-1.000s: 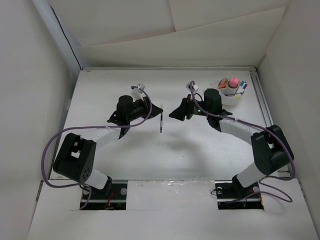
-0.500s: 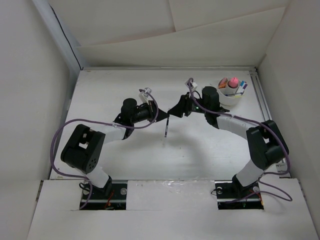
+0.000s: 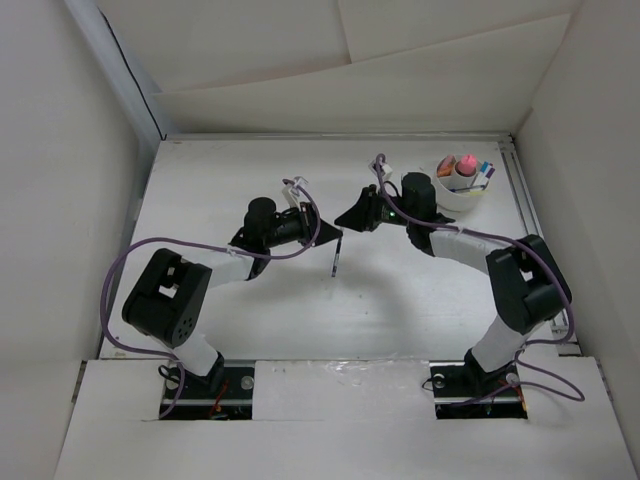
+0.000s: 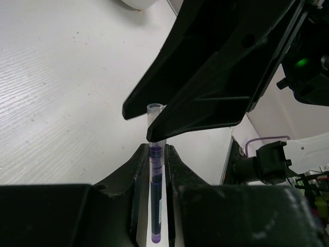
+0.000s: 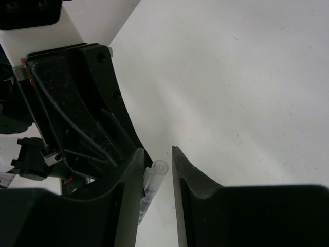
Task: Sort the stationery into containers
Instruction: Place the pen in the storage box.
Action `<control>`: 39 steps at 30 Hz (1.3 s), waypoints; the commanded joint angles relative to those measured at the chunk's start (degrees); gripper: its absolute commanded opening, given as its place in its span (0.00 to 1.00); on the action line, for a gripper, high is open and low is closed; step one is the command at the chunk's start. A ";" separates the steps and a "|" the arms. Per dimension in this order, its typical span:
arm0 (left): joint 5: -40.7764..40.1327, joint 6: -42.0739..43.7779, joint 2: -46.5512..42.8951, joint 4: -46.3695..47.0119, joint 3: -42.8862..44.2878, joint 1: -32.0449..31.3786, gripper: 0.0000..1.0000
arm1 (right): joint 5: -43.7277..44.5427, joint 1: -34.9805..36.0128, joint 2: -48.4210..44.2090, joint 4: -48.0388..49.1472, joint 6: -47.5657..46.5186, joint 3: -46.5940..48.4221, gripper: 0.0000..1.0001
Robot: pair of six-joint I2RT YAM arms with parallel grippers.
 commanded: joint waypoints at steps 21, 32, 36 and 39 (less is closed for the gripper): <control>1.42 -1.13 -4.84 7.04 -0.02 -1.23 0.82 | 4.84 -10.40 -4.24 0.80 -0.30 1.79 0.00; -0.95 3.09 -4.94 3.08 -1.07 -1.23 1.00 | 35.98 -27.64 -8.38 -11.07 -3.38 10.14 0.00; 1.24 3.09 -1.34 5.19 -1.07 -1.23 1.00 | 45.16 -28.44 -7.85 -11.69 -3.99 13.04 0.00; 2.47 3.09 -0.71 5.81 -1.07 -1.23 1.00 | 51.85 -28.44 -6.53 -11.69 -6.89 15.76 0.00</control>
